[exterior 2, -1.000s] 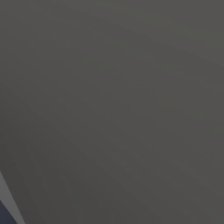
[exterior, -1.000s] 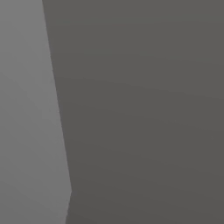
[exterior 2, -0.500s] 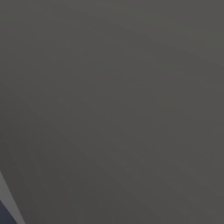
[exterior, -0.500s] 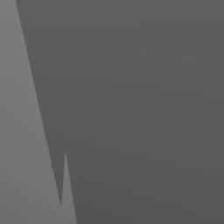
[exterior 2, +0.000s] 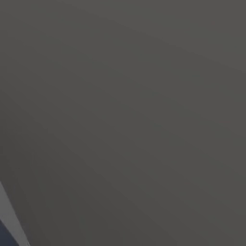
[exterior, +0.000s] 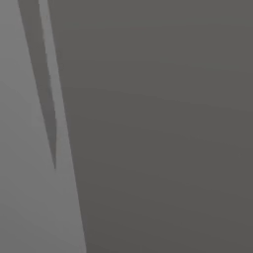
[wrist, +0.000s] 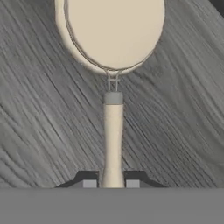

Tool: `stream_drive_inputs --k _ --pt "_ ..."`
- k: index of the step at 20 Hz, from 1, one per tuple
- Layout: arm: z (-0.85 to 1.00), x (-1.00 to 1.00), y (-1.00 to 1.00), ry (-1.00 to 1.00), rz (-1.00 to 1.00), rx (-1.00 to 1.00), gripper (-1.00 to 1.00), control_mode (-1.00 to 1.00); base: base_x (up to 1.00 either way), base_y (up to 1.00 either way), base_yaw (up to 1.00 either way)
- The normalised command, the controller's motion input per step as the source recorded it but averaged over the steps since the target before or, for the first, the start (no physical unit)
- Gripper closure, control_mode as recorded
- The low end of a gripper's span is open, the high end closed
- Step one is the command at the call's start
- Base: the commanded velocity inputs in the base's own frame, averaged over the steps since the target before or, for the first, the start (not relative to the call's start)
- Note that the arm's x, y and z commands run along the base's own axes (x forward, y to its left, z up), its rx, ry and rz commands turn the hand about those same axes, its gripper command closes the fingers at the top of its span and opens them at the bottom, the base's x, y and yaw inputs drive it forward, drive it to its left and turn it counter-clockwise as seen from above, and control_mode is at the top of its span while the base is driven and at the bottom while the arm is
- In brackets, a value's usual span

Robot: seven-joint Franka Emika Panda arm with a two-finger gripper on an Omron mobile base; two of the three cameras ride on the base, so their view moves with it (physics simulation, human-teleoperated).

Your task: Pick the dish brush from the drawer and place it on the counter.

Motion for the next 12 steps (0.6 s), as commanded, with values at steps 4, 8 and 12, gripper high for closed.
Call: stream_drive_inputs --k 4,8,12 --pt "1.00 0.28 -0.05 -0.35 0.28 0.03 1.00 -1.00 0.00 0.00 0.00" --pt "1.00 0.33 -0.25 -0.25 0.35 0.10 1.00 -1.00 0.00 0.00 0.00" --pt "1.00 0.56 -0.01 -0.03 0.15 0.10 1.00 -1.00 0.00 0.00 0.00"
